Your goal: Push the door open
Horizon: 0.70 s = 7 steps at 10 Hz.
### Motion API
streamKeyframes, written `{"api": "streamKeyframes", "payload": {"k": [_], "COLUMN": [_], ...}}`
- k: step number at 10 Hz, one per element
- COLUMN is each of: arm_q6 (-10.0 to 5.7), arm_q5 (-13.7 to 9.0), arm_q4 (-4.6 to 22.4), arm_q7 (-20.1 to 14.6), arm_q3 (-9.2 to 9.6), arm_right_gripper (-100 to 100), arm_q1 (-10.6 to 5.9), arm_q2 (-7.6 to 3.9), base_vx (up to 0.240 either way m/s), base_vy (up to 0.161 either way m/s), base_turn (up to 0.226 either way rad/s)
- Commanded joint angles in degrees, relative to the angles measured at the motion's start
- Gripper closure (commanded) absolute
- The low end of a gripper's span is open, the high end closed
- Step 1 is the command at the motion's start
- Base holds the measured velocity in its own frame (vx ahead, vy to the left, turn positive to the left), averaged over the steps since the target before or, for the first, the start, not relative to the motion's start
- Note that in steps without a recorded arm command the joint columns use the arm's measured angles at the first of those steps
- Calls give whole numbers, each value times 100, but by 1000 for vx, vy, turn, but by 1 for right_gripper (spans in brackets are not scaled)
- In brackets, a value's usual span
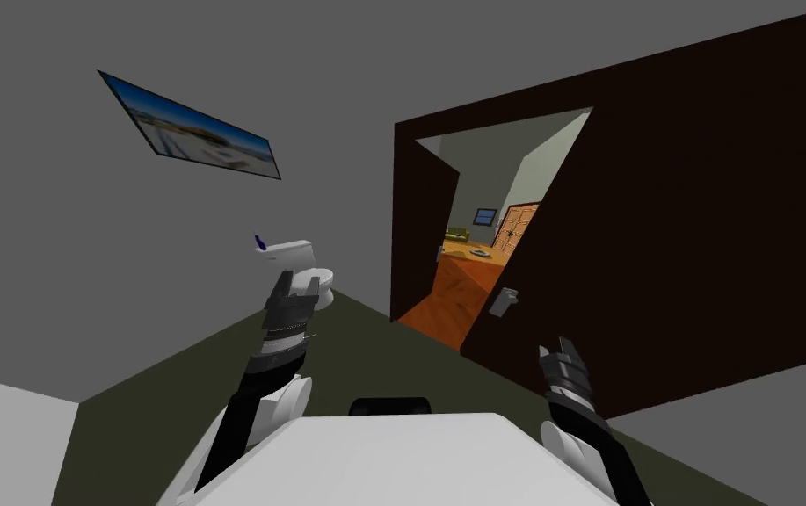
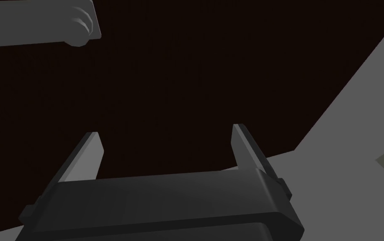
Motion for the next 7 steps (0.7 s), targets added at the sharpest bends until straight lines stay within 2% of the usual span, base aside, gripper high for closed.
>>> {"api": "streamKeyframes", "payload": {"k": [1, 7], "arm_q6": [34, 86], "arm_q5": [-163, -665], "arm_q4": [222, 954], "arm_q7": [66, 267], "arm_q3": [-168, -671], "arm_right_gripper": [-100, -100], "arm_q1": [-19, -64], "arm_q2": [-52, -185], "base_vx": [-67, -84], "base_vy": [-122, -116], "base_turn": [337, 302]}}
